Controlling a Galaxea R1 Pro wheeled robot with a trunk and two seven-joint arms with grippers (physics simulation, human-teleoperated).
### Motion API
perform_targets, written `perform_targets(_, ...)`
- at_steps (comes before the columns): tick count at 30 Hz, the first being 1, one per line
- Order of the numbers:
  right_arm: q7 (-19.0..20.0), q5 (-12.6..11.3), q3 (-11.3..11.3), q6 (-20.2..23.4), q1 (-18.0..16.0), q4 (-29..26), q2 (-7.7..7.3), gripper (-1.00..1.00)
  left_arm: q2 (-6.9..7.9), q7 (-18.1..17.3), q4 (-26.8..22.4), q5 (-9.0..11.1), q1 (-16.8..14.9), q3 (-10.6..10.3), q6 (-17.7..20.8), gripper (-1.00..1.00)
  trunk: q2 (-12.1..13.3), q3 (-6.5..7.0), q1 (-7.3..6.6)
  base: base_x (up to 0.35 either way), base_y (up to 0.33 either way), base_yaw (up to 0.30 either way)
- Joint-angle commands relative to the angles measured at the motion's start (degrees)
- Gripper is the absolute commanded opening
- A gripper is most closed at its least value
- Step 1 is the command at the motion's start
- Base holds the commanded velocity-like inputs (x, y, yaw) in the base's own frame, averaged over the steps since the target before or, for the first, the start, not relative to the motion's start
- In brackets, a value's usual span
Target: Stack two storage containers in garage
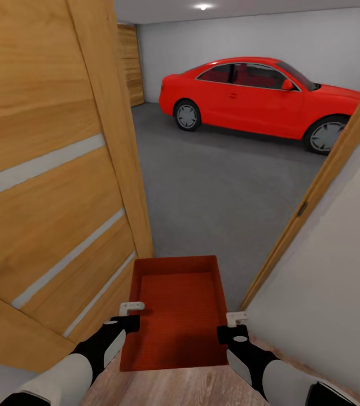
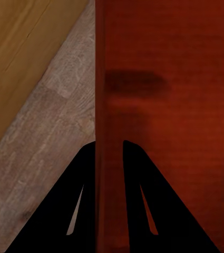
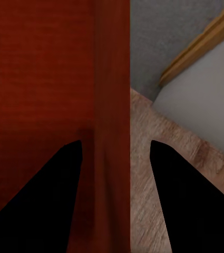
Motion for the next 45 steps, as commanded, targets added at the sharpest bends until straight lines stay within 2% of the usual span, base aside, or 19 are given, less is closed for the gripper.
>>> perform_targets(1, -0.11, -2.05, 0.02, 0.44, -0.05, 0.09, -0.31, -1.00, 0.22, 0.85, -0.37, -0.08, -0.02, -2.17, 0.10, -1.00, -0.10, -0.09, 0.04, 0.079, 0.122, 0.000)
perform_targets(28, -0.15, -2.05, 0.02, 0.45, -0.05, 0.09, -0.32, -1.00, 0.22, 0.94, -0.43, -0.40, -0.02, -2.17, 0.01, -1.00, -0.10, -0.09, 0.04, 0.004, 0.006, -0.003)
perform_targets(45, -0.18, -2.05, 0.05, 0.44, -0.05, 0.09, -0.31, -1.00, 0.22, 0.94, -0.43, -0.36, -0.02, -2.17, 0.01, -1.00, -0.10, -0.09, 0.04, 0.000, 0.000, -0.187)
